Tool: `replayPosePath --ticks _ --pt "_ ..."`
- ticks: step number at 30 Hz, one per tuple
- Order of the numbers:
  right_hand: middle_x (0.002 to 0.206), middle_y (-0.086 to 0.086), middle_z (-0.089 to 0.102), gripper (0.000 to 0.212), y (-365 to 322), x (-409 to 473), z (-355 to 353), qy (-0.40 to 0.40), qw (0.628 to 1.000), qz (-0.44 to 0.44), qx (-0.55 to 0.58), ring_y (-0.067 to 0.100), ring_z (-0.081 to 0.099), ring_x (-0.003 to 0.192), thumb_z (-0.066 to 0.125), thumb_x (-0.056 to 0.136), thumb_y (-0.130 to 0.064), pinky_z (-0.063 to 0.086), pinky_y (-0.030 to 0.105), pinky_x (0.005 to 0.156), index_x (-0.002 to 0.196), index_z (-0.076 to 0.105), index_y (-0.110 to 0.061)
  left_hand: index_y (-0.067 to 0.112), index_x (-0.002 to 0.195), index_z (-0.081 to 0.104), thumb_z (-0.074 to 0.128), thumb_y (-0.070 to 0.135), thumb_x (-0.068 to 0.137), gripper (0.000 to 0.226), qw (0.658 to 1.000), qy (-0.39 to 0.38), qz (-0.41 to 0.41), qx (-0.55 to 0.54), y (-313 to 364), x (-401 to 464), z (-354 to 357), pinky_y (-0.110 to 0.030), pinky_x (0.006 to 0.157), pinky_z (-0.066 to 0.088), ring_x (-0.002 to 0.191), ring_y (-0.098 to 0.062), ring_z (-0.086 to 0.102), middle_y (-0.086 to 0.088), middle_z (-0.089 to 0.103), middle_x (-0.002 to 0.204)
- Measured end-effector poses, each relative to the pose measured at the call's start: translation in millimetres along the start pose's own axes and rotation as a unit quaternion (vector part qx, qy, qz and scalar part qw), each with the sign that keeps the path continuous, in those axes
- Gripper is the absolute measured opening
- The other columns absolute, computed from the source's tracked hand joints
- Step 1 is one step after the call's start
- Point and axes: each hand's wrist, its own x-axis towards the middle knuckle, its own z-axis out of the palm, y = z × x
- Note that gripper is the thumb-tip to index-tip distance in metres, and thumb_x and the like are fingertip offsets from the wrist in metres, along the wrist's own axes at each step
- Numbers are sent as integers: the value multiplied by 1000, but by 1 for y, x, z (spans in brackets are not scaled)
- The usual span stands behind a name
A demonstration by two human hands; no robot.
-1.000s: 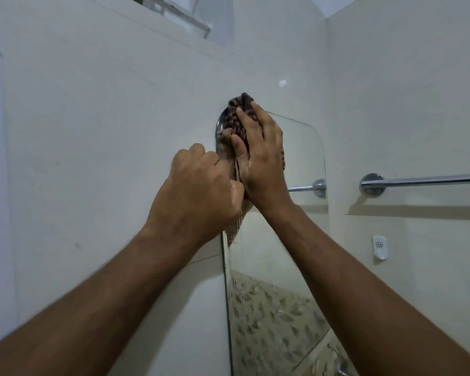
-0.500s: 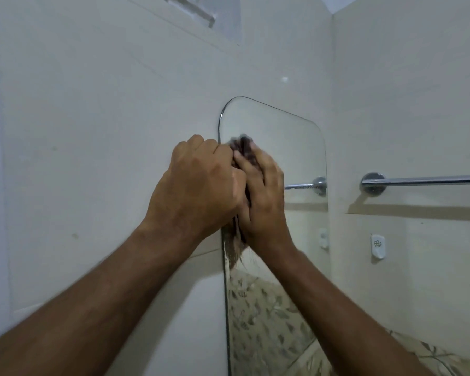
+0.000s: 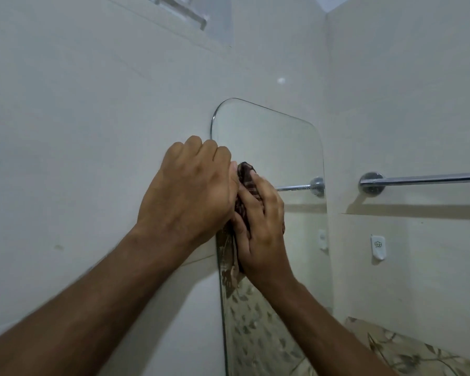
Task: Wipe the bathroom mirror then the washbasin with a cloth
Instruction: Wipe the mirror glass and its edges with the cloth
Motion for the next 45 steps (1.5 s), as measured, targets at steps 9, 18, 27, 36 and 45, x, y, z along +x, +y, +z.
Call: replayPosePath --ticks 9,18,27,36,45 --pt "152 9 38 42 32 93 -2 35 996 76 25 25 31 140 50 102 -29 33 44 117 141 51 -14 9 84 45 35 7 103 22 1000 -18 -19 -5 -1 -1 3 -45 65 27 73 -27 30 -11 37 78" --pt "151 7 38 44 71 99 -12 67 972 222 27 23 32 138 47 103 -33 35 49 114 144 49 -16 10 79 43 31 10 104 28 999 23 -30 -10 -1 1 11 -46 64 28 70 -28 31 -10 37 73" --pt "151 8 41 43 70 104 -14 32 997 71 18 24 36 136 54 100 -32 33 43 117 141 54 -18 13 78 38 31 10 104 26 999 23 -36 -17 -1 -1 11 -46 65 28 71 -28 31 -9 36 74" --pt "159 8 32 45 31 36 -11 0 998 67 20 29 27 146 51 102 -26 25 47 121 146 47 -15 13 80 40 33 5 101 23 999 22 -25 -11 -2 -2 15 -44 65 23 72 -27 29 -11 37 76" --pt "147 26 44 43 14 -2 -15 -64 988 -139 -6 40 38 139 58 95 -19 30 52 117 133 59 2 12 82 42 29 7 103 26 1000 21 -21 2 -2 -3 14 -43 66 20 74 -28 31 -13 41 77"
